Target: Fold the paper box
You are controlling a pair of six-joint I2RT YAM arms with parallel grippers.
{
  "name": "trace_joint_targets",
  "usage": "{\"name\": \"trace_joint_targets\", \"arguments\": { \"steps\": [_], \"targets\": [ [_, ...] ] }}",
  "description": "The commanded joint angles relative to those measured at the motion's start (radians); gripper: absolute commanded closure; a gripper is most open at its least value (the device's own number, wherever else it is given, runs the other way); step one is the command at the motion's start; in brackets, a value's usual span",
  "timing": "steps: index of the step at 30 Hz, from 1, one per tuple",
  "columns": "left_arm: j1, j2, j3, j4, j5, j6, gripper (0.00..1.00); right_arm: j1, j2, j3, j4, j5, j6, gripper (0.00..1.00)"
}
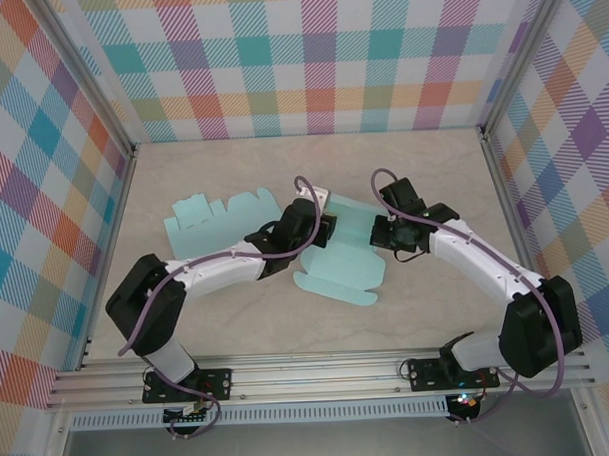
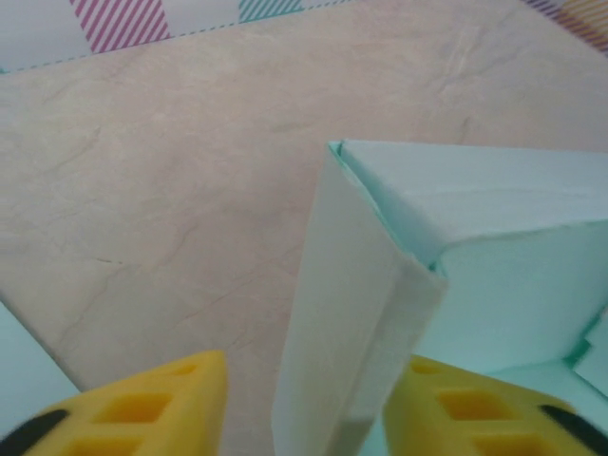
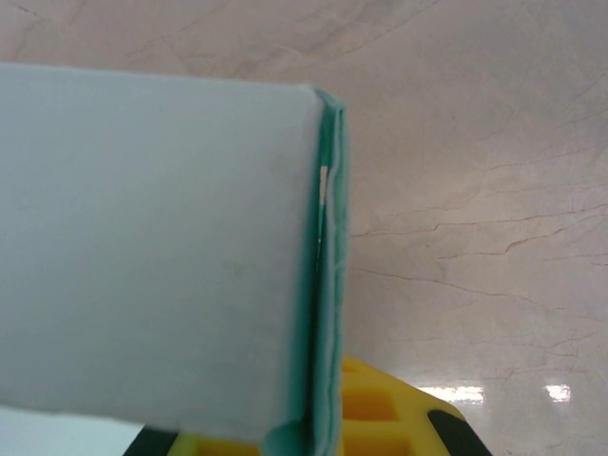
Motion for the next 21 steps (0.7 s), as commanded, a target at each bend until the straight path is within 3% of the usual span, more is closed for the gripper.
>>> {"name": "trace_joint_targets", "arguments": {
  "steps": [1, 5, 8, 12, 15, 17, 21],
  "targets": [
    [-0.013, 0.033, 0.067, -0.027, -0.091, 0.008, 0.73, -0.002, 0.019, 0.040, -0.060, -0.030, -0.021, 1.00],
    [-0.028, 0.059, 0.097, -0.080, -0.108, -0.061, 0.88, -0.002, 0.046, 0.057, -0.116, -0.033, -0.036, 1.00],
    [-0.042, 0.075, 0.124, -0.161, -0.178, -0.131, 0.93, -0.002, 0.064, 0.068, -0.147, -0.039, -0.043, 1.00],
    [-0.055, 0.076, 0.117, -0.203, -0.292, -0.212, 0.97, -0.001, 0.079, 0.072, -0.154, -0.057, -0.043, 1.00],
    [-0.057, 0.083, 0.122, -0.214, -0.313, -0.234, 0.98, 0.002, 0.082, 0.070, -0.139, -0.068, -0.042, 1.00],
    [-0.056, 0.084, 0.130, -0.213, -0.264, -0.229, 0.91, 0.003, 0.092, 0.077, -0.142, -0.065, -0.044, 1.00],
    [-0.057, 0.060, 0.155, -0.229, -0.090, -0.195, 0.45, 0.002, 0.121, 0.117, -0.201, -0.051, -0.061, 1.00]
  ]
}}
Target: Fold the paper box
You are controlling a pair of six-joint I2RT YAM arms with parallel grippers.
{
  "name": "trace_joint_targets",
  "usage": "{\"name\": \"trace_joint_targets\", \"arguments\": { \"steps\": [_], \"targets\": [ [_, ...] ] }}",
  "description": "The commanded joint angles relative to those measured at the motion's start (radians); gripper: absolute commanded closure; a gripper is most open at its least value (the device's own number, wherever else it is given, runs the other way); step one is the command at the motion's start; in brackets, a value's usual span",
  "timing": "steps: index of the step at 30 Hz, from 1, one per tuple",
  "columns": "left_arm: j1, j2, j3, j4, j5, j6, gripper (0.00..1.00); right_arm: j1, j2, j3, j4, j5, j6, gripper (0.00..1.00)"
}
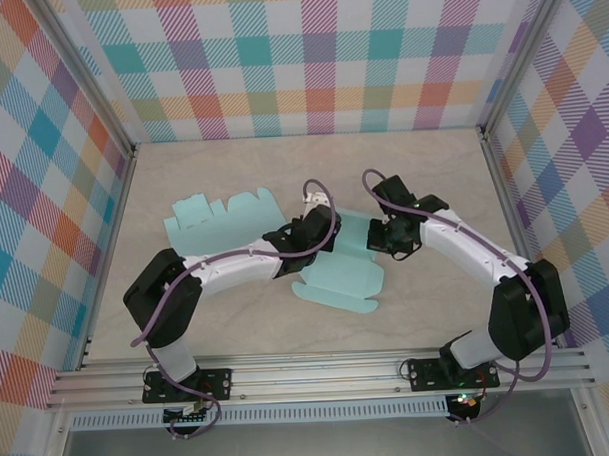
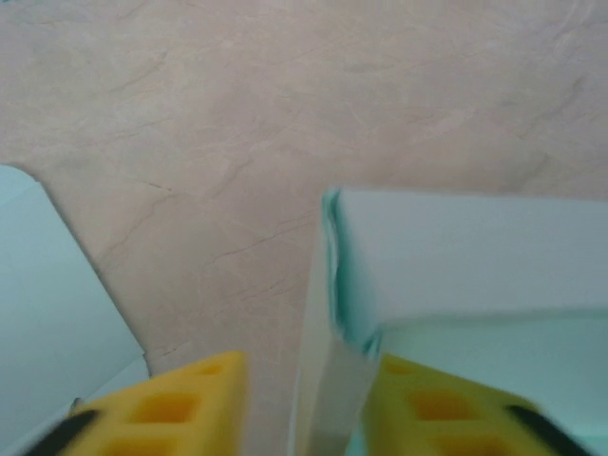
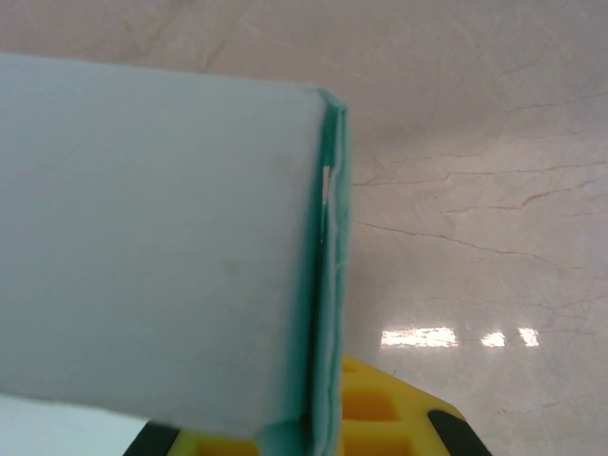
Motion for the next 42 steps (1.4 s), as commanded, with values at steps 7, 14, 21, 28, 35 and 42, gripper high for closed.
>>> {"name": "trace_joint_targets", "arguments": {
  "steps": [7, 14, 21, 28, 35, 42],
  "targets": [
    [0.007, -0.142, 0.045, -0.171, 0.384, -0.011, 0.13, -0.006, 0.109, 0.131, -0.258, -0.019, -0.110, 1.00],
    [0.059, -0.325, -0.034, -0.282, 0.341, -0.025, 0.10, -0.029, 0.268, 0.237, -0.413, -0.015, -0.228, 1.00],
    [0.150, -0.401, -0.120, -0.241, 0.346, -0.051, 0.11, -0.062, 0.410, 0.368, -0.408, -0.032, -0.273, 0.85],
    [0.209, -0.383, -0.153, -0.194, 0.412, -0.057, 0.11, -0.095, 0.551, 0.486, -0.427, -0.059, -0.316, 0.86],
    [0.241, -0.261, -0.127, -0.124, 0.500, -0.023, 0.13, -0.120, 0.633, 0.586, -0.447, -0.085, -0.342, 0.91],
    [0.236, -0.041, 0.020, -0.126, 0.594, 0.027, 0.29, -0.129, 0.687, 0.626, -0.477, -0.095, -0.370, 0.91]
  ]
}}
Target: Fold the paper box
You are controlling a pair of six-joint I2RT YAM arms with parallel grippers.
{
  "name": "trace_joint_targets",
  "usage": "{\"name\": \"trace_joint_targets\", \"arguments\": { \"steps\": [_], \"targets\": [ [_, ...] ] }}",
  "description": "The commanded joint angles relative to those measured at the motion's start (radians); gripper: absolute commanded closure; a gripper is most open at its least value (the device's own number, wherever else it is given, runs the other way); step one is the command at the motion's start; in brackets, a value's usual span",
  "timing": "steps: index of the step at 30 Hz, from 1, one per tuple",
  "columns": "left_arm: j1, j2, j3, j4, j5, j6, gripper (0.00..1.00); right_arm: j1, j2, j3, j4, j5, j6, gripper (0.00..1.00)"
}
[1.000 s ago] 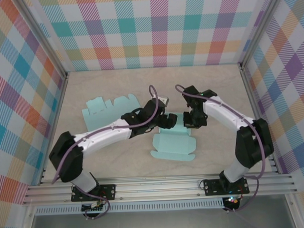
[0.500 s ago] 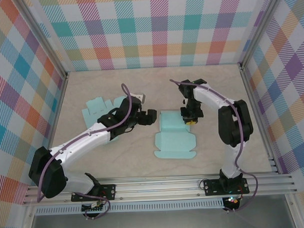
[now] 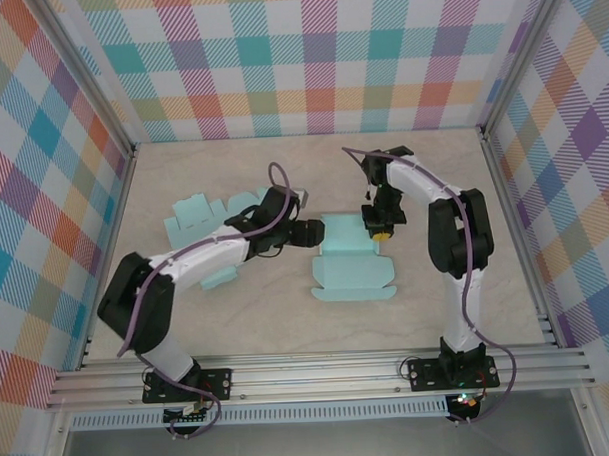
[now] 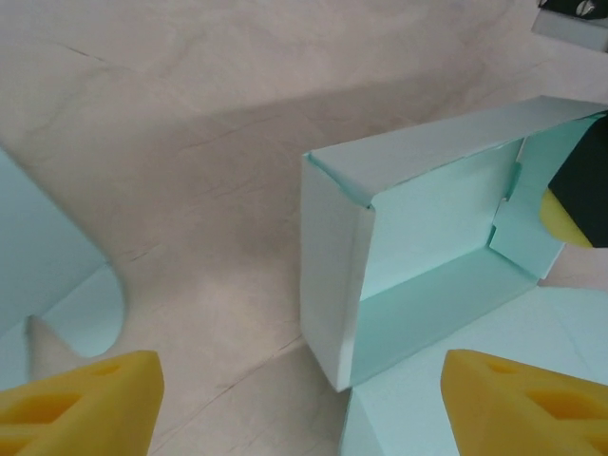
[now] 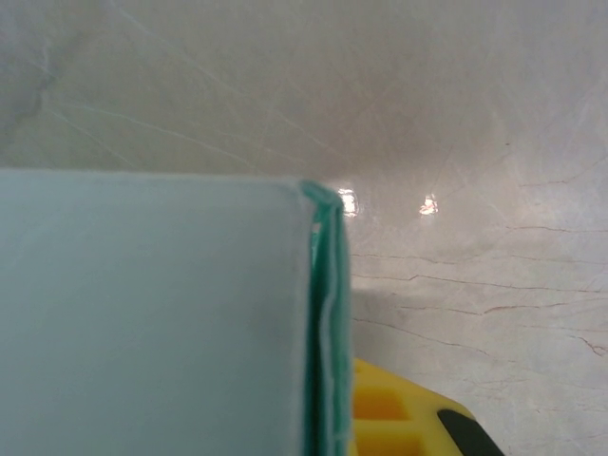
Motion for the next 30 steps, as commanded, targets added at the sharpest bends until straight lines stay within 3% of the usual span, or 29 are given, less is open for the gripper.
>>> {"name": "trace_joint_targets", "arguments": {
  "steps": [1, 6, 15, 22, 25, 30],
  "targets": [
    [0.001, 0.066, 0.079, 0.015, 0.040, 0.040, 0.33, -0.006, 0.046, 0.015, -0.019, -0.017, -0.034, 0.91],
    [-0.008, 0.173, 0.161, -0.006, -0.010, 0.055, 0.40, -0.007, 0.046, 0.020, -0.028, -0.020, -0.042, 0.91],
    [-0.022, 0.328, 0.307, -0.139, -0.101, 0.037, 0.95, -0.007, 0.003, 0.011, 0.012, -0.041, -0.019, 0.82],
    [-0.023, 0.380, 0.385, -0.271, -0.148, 0.039, 1.00, -0.006, -0.035, -0.024, 0.114, -0.005, 0.040, 0.65],
    [-0.023, 0.411, 0.435, -0.344, -0.156, 0.054, 1.00, -0.005, -0.048, -0.042, 0.157, 0.024, 0.064, 0.66],
    [-0.023, 0.465, 0.508, -0.433, -0.170, 0.066, 1.00, -0.005, -0.061, -0.110, 0.245, 0.078, 0.091, 0.76]
  ]
}}
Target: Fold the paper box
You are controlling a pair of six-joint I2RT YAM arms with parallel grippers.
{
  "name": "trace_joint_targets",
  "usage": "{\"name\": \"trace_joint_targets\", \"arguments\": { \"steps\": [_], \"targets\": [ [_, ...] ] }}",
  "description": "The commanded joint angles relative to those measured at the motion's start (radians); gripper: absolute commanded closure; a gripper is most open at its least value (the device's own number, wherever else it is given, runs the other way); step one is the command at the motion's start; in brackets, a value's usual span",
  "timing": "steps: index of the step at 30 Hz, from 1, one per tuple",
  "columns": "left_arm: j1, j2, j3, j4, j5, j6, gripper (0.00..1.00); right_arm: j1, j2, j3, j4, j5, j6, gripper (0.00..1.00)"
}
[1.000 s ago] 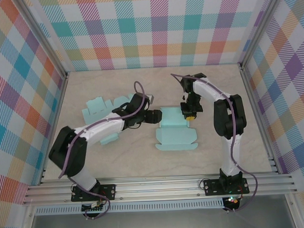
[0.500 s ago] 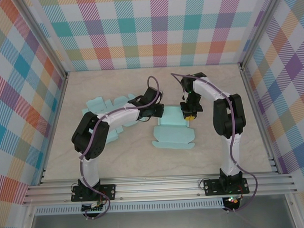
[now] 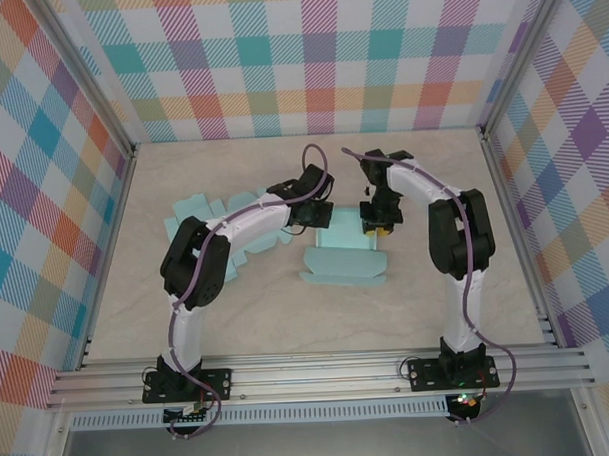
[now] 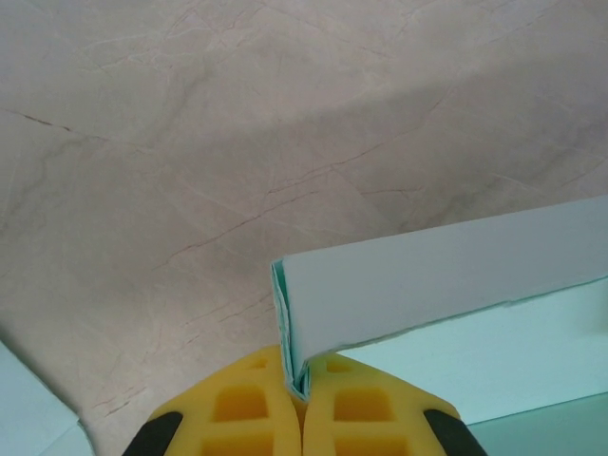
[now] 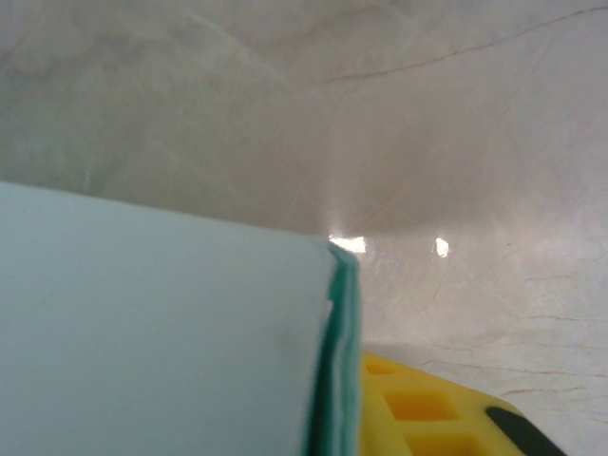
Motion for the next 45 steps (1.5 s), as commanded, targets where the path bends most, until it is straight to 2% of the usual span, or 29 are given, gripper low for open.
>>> {"name": "trace_joint_targets", "arguments": {
  "steps": [1, 5, 9, 10, 11, 13, 17, 21, 26, 31, 38, 42, 45],
  "targets": [
    [-0.005, 0.060, 0.022, -0.161, -0.043, 0.035, 1.00, 0.001, -0.039, -0.056, 0.086, 0.055, 0.037, 0.77],
    [-0.004, 0.082, 0.062, -0.189, -0.036, 0.034, 1.00, 0.011, -0.038, -0.131, 0.155, 0.124, 0.068, 0.80],
    [-0.001, 0.108, 0.104, -0.217, -0.046, 0.033, 0.99, 0.034, -0.017, -0.154, 0.148, 0.239, 0.101, 0.93],
    [0.001, 0.110, 0.109, -0.213, -0.041, 0.031, 0.94, 0.042, -0.009, -0.154, 0.142, 0.258, 0.107, 0.96],
    [0.005, 0.111, 0.111, -0.206, -0.033, 0.025, 0.85, 0.051, 0.003, -0.150, 0.134, 0.279, 0.112, 0.97],
    [0.013, 0.104, 0.109, -0.186, 0.000, 0.015, 0.76, 0.062, 0.025, -0.139, 0.120, 0.289, 0.118, 1.00],
    [0.034, 0.021, 0.056, -0.143, 0.003, 0.007, 0.60, 0.073, 0.057, -0.134, 0.103, 0.300, 0.128, 1.00],
    [0.054, -0.143, -0.047, -0.111, -0.039, 0.018, 0.45, 0.078, 0.059, -0.145, 0.096, 0.313, 0.118, 1.00],
    [0.090, -0.340, -0.202, -0.091, -0.132, 0.012, 0.36, 0.102, 0.108, -0.106, 0.020, 0.385, 0.084, 1.00],
    [0.152, -0.495, -0.330, -0.124, -0.280, 0.000, 0.26, 0.137, 0.173, -0.067, -0.043, 0.360, 0.078, 1.00],
    [0.205, -0.640, -0.407, -0.137, -0.396, 0.013, 0.15, 0.227, 0.290, 0.023, -0.164, 0.321, 0.037, 1.00],
    [0.206, -0.675, -0.430, -0.115, -0.402, 0.022, 0.13, 0.248, 0.282, 0.032, -0.160, 0.257, 0.027, 1.00],
    [0.209, -0.698, -0.457, -0.082, -0.371, 0.018, 0.13, 0.248, 0.228, 0.039, -0.159, 0.289, 0.037, 1.00]
  ]
}}
